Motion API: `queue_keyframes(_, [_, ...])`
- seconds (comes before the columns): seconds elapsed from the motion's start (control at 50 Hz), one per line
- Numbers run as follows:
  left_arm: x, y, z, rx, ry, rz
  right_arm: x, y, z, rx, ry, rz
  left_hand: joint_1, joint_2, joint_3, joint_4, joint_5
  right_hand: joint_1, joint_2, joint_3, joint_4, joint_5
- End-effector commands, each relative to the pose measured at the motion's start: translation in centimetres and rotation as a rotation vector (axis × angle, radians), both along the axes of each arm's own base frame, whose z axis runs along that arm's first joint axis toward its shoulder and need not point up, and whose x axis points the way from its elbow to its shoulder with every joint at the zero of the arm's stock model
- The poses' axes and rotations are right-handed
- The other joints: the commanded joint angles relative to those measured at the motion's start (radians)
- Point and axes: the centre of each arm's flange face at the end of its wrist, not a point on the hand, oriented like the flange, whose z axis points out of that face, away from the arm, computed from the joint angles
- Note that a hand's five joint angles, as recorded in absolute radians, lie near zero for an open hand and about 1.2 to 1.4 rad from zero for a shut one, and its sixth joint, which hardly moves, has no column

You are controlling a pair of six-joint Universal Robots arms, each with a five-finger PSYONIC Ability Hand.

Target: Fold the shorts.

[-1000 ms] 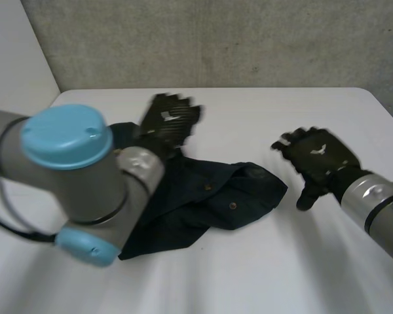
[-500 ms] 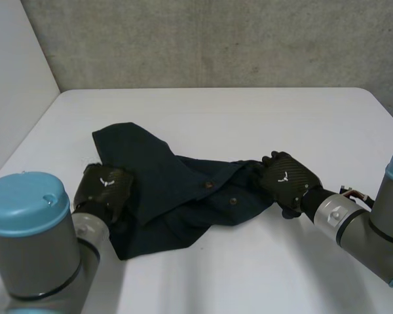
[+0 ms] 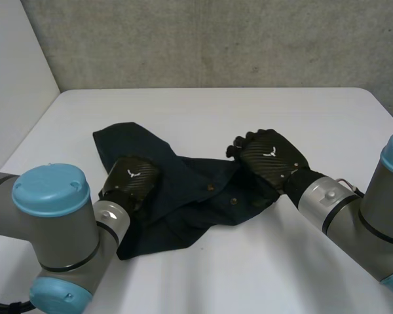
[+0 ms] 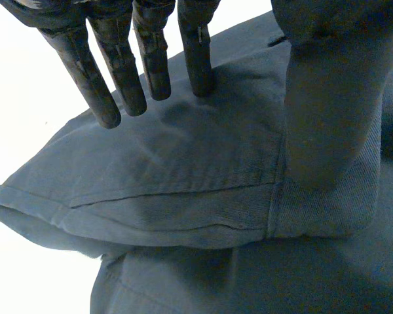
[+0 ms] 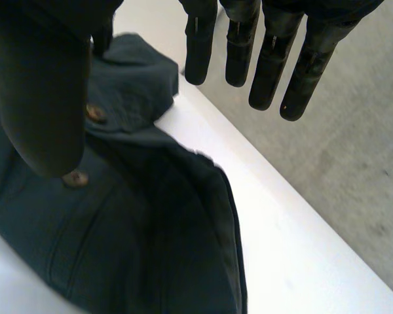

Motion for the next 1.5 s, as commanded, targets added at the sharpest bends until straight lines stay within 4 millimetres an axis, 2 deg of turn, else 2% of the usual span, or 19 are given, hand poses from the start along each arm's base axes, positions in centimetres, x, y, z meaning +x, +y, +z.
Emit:
queue_keyframes(0.02, [-0.7,-1.0,-0.8,0.006,-0.011,-0.007,-1.0,0.1,-1.1,0.024,0.037,-0.071,0.143,0.159,0.154,0.167,0.162,0.124,0.099,0.065,0.061,0.077])
queue_keyframes(0.1, [-1.4,-2.1,-1.5,-0.005,-0.035,-0.010,-1.6,0.1,-1.7,0.045,0.048,-0.088,0.671,0.686,0.682,0.694,0.689,0.121,0.096,0.062,0.058,0.074])
queue_keyframes(0.12, [-1.7,-2.6,-1.4,-0.020,-0.049,-0.015,-1.7,0.0,-1.8,0.048,0.049,-0.091,0.933,0.949,0.944,0.957,0.952,0.121,0.096,0.062,0.058,0.074])
queue_keyframes(0.18, [-2.3,-3.5,-0.5,-0.071,-0.061,-0.024,-1.9,0.1,-2.0,0.052,0.053,-0.097,0.936,0.951,0.947,0.959,0.955,0.121,0.096,0.062,0.058,0.074])
queue_keyframes(0.26, [-3.8,-5.0,2.4,-0.189,-0.044,-0.048,-1.9,0.0,-2.0,0.052,0.051,-0.102,0.936,0.951,0.947,0.959,0.955,0.119,0.093,0.059,0.055,0.071])
queue_keyframes(0.34, [-6.7,-7.6,6.4,-0.347,0.028,-0.078,-2.0,-0.1,-2.0,0.047,0.051,-0.108,0.936,0.951,0.947,0.959,0.955,0.119,0.093,0.059,0.055,0.071])
queue_keyframes(0.42, [-10.1,-10.0,8.2,-0.460,0.103,-0.128,-1.9,-0.1,-2.0,0.048,0.051,-0.111,0.936,0.951,0.947,0.959,0.955,0.119,0.093,0.059,0.055,0.071])
queue_keyframes(0.48, [-11.7,-11.4,8.1,-0.512,0.135,-0.156,-2.0,-0.1,-2.0,0.050,0.051,-0.116,0.936,0.951,0.947,0.959,0.955,0.119,0.093,0.059,0.055,0.071])
queue_keyframes(0.56, [-14.1,-13.0,6.2,-0.578,0.177,-0.234,-2.2,-0.3,-2.1,0.049,0.057,-0.141,0.936,0.951,0.947,0.959,0.955,0.110,0.084,0.050,0.046,0.062])
queue_keyframes(0.66, [-16.8,-12.3,2.5,-0.645,0.212,-0.356,-2.4,-0.4,-2.1,0.051,0.067,-0.176,-0.104,-0.088,-0.093,-0.080,-0.085,0.092,0.066,0.033,0.029,0.045])
queue_keyframes(0.68, [-16.8,-12.3,2.3,-0.648,0.212,-0.357,-2.5,-0.4,-2.1,0.048,0.067,-0.176,-0.248,-0.233,-0.237,-0.225,-0.230,0.089,0.063,0.030,0.026,0.042])
queue_keyframes(0.72, [-16.9,-11.7,1.6,-0.628,0.200,-0.365,-2.5,-0.4,-2.0,0.048,0.066,-0.177,-0.286,-0.270,-0.275,-0.262,-0.267,0.083,0.057,0.024,0.020,0.036])
queue_keyframes(0.76, [-16.3,-11.1,0.1,-0.562,0.165,-0.361,-2.5,-0.3,-1.8,0.045,0.064,-0.170,-0.286,-0.270,-0.275,-0.262,-0.267,0.080,0.054,0.021,0.017,0.033])
queue_keyframes(0.96, [-10.1,-7.8,5.8,-0.413,0.133,-0.224,-2.6,-0.1,-1.5,-0.001,0.095,-0.120,-0.285,-0.269,-0.274,-0.262,-0.266,0.092,0.066,0.033,0.029,0.045])
queue_keyframes(1.1, [-4.7,-2.8,8.0,-0.187,0.209,-0.123,-3.9,-1.1,-1.9,-0.080,0.195,-0.064,-0.256,-0.240,-0.245,-0.232,-0.237,0.098,0.072,0.039,0.035,0.050])
queue_keyframes(1.18, [-1.8,0.0,7.7,-0.048,0.220,-0.046,-4.2,-1.9,-2.7,-0.106,0.241,-0.034,-0.212,-0.196,-0.201,-0.188,-0.193,0.104,0.078,0.045,0.041,0.056])
queue_keyframes(1.28, [1.4,3.0,5.5,0.124,0.160,0.053,-4.3,-3.1,-4.3,-0.110,0.281,-0.018,-0.074,-0.058,-0.063,-0.050,-0.055,0.121,0.096,0.062,0.058,0.074])
queue_keyframes(1.42, [3.5,5.1,2.9,0.271,0.074,0.122,-4.1,-3.8,-5.9,-0.107,0.292,0.044,-0.071,-0.055,-0.060,-0.047,-0.052,0.136,0.110,0.077,0.073,0.089])
queue_keyframes(1.5, [3.9,5.6,1.9,0.304,0.049,0.129,-3.8,-4.2,-6.5,-0.125,0.292,0.066,-0.074,-0.058,-0.063,-0.050,-0.055,0.288,0.263,0.229,0.225,0.241])
